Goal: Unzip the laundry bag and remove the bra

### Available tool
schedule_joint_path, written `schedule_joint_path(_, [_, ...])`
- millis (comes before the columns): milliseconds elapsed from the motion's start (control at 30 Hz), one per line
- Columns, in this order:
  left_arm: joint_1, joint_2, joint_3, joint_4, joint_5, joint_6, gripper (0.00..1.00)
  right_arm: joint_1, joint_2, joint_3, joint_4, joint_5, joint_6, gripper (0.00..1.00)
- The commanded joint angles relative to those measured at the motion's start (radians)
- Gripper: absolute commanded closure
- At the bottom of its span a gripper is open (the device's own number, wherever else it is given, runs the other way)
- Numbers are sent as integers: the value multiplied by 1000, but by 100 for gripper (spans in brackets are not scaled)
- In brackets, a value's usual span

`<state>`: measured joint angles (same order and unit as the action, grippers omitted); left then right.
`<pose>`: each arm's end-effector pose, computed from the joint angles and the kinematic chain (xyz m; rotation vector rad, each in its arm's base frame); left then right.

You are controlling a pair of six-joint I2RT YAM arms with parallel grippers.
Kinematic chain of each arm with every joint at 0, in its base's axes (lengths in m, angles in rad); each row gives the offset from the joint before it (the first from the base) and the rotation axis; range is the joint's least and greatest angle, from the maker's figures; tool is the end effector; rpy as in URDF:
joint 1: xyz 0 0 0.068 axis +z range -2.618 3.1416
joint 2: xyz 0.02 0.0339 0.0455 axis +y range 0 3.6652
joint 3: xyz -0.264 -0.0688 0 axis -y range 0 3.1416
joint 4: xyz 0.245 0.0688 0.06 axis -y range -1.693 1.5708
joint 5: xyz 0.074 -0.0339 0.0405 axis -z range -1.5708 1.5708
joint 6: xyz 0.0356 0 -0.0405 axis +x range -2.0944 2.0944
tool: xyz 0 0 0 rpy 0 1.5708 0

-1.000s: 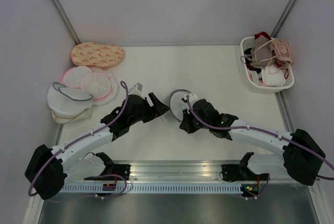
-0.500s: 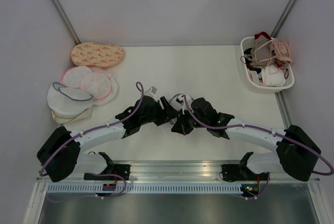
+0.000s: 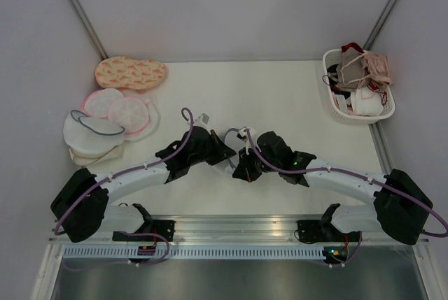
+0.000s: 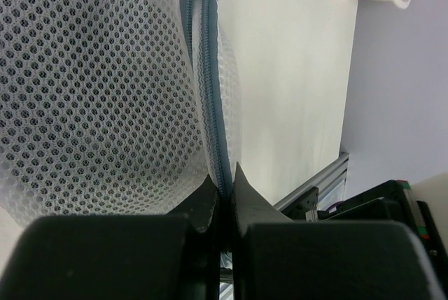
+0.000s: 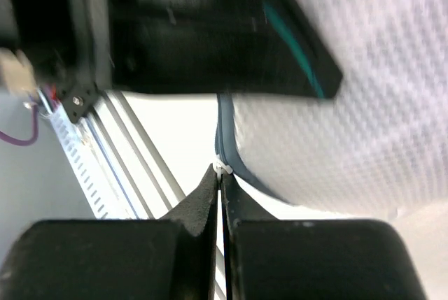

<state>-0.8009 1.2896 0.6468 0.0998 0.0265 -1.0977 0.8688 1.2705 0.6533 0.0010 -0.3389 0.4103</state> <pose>0.1891 -0.1964 0.2117 -0.3285 2.3154 -1.0913 0.1616 0.2094 0.2106 -0.7380 2.2458 1.0501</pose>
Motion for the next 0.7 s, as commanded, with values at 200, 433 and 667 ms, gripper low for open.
schedule_joint_path(200, [106, 7, 7, 5, -56, 33, 98, 35, 67, -18, -171, 47, -42, 100])
schedule_joint_path(433, [135, 4, -1, 8, -31, 50, 98, 35, 154, 11, -228, 245, -24, 100])
schedule_joint_path(667, [149, -9, -26, 23, 10, 58, 98, 35, 225, 81, -303, 532, 24, 100])
